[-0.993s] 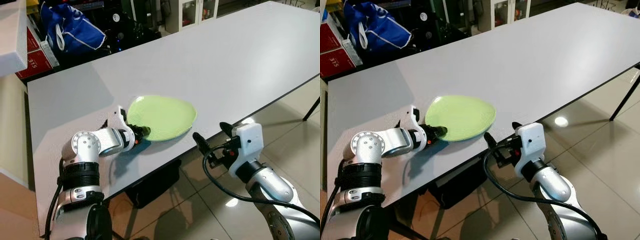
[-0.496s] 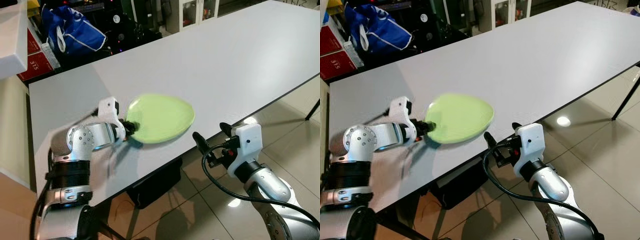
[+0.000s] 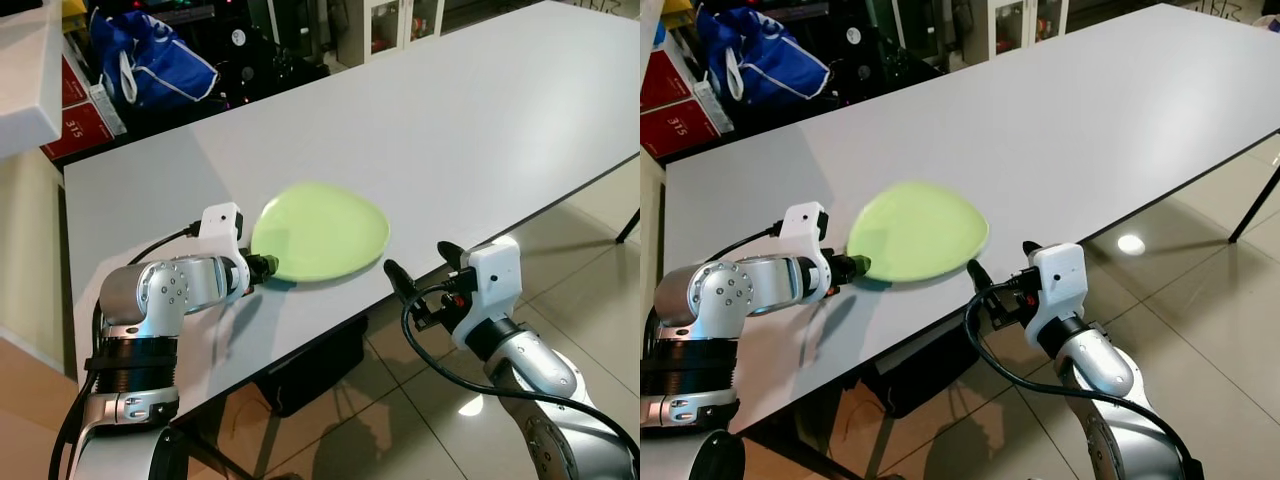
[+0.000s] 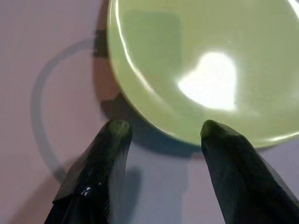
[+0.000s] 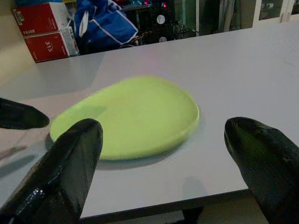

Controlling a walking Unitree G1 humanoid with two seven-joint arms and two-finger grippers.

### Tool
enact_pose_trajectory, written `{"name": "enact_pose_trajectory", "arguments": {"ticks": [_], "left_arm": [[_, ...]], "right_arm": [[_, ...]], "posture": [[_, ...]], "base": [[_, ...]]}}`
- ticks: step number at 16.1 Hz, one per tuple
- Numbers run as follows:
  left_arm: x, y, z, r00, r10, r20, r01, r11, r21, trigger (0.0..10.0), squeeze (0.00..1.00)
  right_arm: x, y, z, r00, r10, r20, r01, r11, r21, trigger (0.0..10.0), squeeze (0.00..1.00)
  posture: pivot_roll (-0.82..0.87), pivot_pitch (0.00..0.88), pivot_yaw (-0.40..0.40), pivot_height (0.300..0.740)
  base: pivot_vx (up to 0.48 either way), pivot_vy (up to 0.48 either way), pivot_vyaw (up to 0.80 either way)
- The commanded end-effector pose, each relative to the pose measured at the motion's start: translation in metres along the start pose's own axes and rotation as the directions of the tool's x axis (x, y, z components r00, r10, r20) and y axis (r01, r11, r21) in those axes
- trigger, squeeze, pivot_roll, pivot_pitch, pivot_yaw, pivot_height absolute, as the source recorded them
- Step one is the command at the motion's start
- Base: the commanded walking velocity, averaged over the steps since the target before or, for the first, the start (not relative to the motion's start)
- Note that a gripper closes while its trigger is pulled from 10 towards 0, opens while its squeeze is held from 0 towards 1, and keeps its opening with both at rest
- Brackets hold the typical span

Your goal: Setting the table

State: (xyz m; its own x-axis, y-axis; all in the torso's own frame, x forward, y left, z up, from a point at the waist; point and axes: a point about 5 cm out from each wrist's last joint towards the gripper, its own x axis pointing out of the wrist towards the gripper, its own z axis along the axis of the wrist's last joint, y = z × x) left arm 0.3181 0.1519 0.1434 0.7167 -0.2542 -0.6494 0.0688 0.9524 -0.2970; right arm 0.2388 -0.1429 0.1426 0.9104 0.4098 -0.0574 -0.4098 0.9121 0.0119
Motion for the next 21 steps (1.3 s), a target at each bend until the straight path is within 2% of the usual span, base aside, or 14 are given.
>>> {"name": "enact_pose_trajectory", "arguments": {"ticks": [1, 3, 6, 11, 15, 17, 19, 20, 21], "left_arm": [[-0.002, 0.001, 0.003, 0.999, 0.004, 0.034, -0.005, 1.000, 0.021, 10.0, 0.00], [0.000, -0.008, 0.011, 0.996, -0.025, 0.090, 0.023, 0.999, 0.029, 10.0, 0.00], [0.002, -0.016, 0.014, 0.993, -0.059, 0.106, 0.055, 0.998, 0.040, 10.0, 0.00], [0.006, -0.017, 0.010, 0.992, -0.066, 0.112, 0.063, 0.998, 0.031, 10.0, 0.00], [0.004, -0.017, 0.013, 0.981, -0.071, 0.180, 0.057, 0.995, 0.086, 10.0, 0.00], [-0.003, -0.016, 0.016, 0.965, -0.080, 0.248, 0.039, 0.985, 0.166, 10.0, 0.00], [-0.013, -0.015, 0.015, 0.936, -0.107, 0.335, 0.007, 0.958, 0.288, 10.0, 0.00], [-0.025, -0.016, 0.014, 0.898, -0.149, 0.414, -0.016, 0.930, 0.368, 10.0, 0.00], [-0.030, -0.015, 0.015, 0.874, -0.156, 0.460, -0.044, 0.917, 0.395, 10.0, 0.00]], "right_arm": [[0.002, -0.001, 0.002, 1.000, -0.002, 0.016, 0.002, 1.000, -0.001, 10.0, 0.00], [0.002, -0.002, 0.003, 1.000, -0.006, 0.018, 0.007, 1.000, -0.004, 10.0, 0.00], [0.001, -0.003, 0.002, 1.000, -0.010, 0.019, 0.011, 1.000, -0.006, 10.0, 0.00], [-0.001, -0.004, 0.003, 1.000, -0.016, 0.019, 0.017, 1.000, -0.009, 10.0, 0.00], [0.001, -0.005, 0.005, 1.000, -0.004, 0.023, 0.005, 1.000, -0.014, 10.0, 0.00], [0.004, -0.003, 0.006, 1.000, 0.009, 0.024, -0.009, 1.000, -0.018, 10.0, 0.00], [0.008, -0.002, 0.007, 0.999, 0.018, 0.028, -0.018, 1.000, -0.021, 10.0, 0.00], [0.011, -0.004, 0.008, 0.999, -0.016, 0.040, 0.017, 0.999, -0.027, 10.0, 0.00], [0.012, -0.004, 0.008, 0.999, -0.030, 0.043, 0.031, 0.999, -0.027, 10.0, 0.00]], "posture": [[0.01, 0.000, 0.143, 0.740], [0.00, 0.000, 0.143, 0.740], [0.00, 0.000, 0.149, 0.740], [-0.01, 0.000, 0.146, 0.740], [0.00, 0.000, 0.132, 0.740], [0.00, 0.000, 0.120, 0.740], [0.01, 0.000, 0.105, 0.740], [0.02, 0.000, 0.089, 0.740], [0.02, 0.000, 0.086, 0.740]], "base": [[0.000, 0.000, 0.00], [0.000, 0.000, 0.00], [0.000, 0.000, 0.00], [0.000, 0.000, 0.00], [0.000, 0.000, 0.00], [0.000, 0.000, 0.00], [0.000, 0.000, 0.00], [0.000, 0.000, 0.00], [0.000, 0.000, 0.00]]}}
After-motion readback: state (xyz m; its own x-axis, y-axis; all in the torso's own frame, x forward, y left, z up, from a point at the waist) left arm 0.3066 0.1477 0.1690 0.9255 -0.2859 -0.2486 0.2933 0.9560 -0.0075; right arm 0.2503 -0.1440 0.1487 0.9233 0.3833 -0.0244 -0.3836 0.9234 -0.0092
